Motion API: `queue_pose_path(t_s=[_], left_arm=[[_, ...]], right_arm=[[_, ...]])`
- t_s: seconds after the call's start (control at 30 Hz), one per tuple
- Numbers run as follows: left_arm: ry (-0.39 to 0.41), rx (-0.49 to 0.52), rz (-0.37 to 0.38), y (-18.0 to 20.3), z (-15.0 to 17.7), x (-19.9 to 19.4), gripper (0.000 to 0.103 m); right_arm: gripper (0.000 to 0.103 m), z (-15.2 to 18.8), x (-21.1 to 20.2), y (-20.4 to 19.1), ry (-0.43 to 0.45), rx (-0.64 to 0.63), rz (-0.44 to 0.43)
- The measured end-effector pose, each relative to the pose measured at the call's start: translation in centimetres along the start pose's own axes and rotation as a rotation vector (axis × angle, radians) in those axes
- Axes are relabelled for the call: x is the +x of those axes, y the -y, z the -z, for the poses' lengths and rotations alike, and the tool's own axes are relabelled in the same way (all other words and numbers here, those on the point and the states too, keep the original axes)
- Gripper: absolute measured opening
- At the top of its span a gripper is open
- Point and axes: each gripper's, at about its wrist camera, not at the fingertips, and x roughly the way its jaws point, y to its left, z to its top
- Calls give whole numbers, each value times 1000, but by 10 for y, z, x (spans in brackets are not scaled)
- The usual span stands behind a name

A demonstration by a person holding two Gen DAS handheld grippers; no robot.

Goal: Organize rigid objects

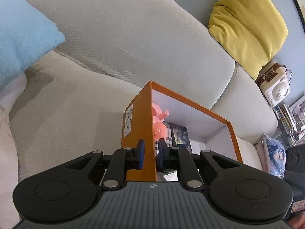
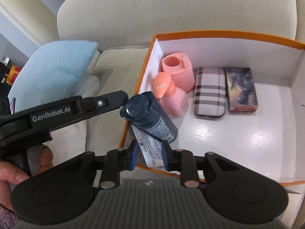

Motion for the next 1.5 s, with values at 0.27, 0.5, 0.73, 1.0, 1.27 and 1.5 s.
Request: queue_pose_path(t_s=[0.27, 0.5, 0.73, 1.0, 1.27, 1.5], left_arm=[[20, 31, -3, 8, 3, -6, 17], [13, 14, -9, 1, 3, -2, 17], [2, 11, -8, -2, 4, 0, 17], [-3, 22, -21, 3, 7, -4, 17], [31, 58, -28, 24, 15, -25, 17], [25, 153, 4, 60, 38, -49, 17]], right_arm=[[25, 1, -9, 4, 60, -6, 66], [24, -5, -11, 18, 79, 38, 72], [16, 5, -7, 11, 16, 16, 15], [19, 11, -10, 9, 9, 14, 4], [25, 15, -34, 6, 63, -6, 17], [37, 29, -76, 10, 181, -37, 59]])
